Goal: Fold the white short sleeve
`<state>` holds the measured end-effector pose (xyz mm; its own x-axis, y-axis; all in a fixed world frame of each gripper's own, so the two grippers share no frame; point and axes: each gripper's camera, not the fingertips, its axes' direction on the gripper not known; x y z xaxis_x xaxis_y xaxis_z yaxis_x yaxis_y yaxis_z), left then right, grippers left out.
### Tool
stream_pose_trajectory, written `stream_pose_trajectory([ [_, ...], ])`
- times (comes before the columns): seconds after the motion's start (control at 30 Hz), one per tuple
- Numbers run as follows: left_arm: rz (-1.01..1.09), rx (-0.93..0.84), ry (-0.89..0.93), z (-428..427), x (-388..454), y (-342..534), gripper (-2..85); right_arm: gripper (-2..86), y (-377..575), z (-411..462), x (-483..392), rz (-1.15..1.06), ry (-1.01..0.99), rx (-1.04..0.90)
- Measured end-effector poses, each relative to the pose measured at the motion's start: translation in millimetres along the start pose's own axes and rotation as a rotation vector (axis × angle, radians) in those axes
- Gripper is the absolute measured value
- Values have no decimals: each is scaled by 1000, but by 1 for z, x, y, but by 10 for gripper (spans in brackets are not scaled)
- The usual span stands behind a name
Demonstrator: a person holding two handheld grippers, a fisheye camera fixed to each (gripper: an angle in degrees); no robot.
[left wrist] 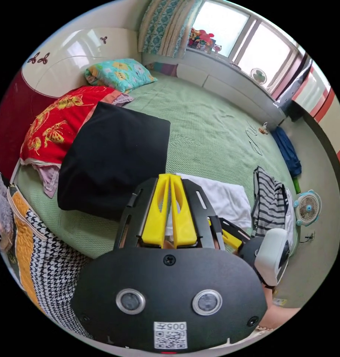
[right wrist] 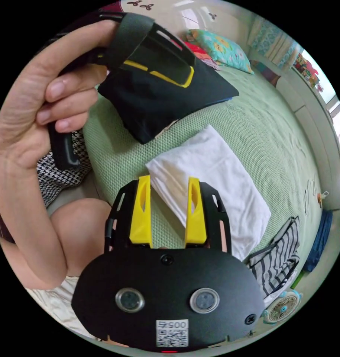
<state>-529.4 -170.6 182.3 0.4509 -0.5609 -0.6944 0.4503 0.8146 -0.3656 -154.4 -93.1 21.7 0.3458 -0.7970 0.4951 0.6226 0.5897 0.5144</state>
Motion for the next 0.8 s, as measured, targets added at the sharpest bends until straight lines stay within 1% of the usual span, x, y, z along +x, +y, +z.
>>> stream_pose_trajectory([
  [0.13,12,-6,1,-7,-23,-6,-7,128,-4,16,-13,-42,-2,-29],
  [0.23,21,-37,-21,-3,-35,-9,-7,117,-7,35,-26,-67,79,-70],
  [0.3,36,-59,-23,-1,-39,-12,-7,95,-9,52,-26,-43,163,-133],
  [0.33,52,-68,-24,0,-41,-13,-7,88,-9,52,-24,-38,150,-130],
  [0.43,97,-90,-19,3,-44,-16,-7,57,-3,32,2,90,58,-65],
  [0.5,134,-125,0,8,-44,-18,-7,48,8,12,33,184,-103,12],
  [0.6,237,-180,32,19,-37,-21,-7,46,24,1,67,305,-233,79],
  [0.7,316,-223,19,30,-27,-22,-7,46,35,3,83,362,-317,100],
  [0.8,350,-253,4,39,-23,-24,-6,47,36,8,84,358,-348,69],
])
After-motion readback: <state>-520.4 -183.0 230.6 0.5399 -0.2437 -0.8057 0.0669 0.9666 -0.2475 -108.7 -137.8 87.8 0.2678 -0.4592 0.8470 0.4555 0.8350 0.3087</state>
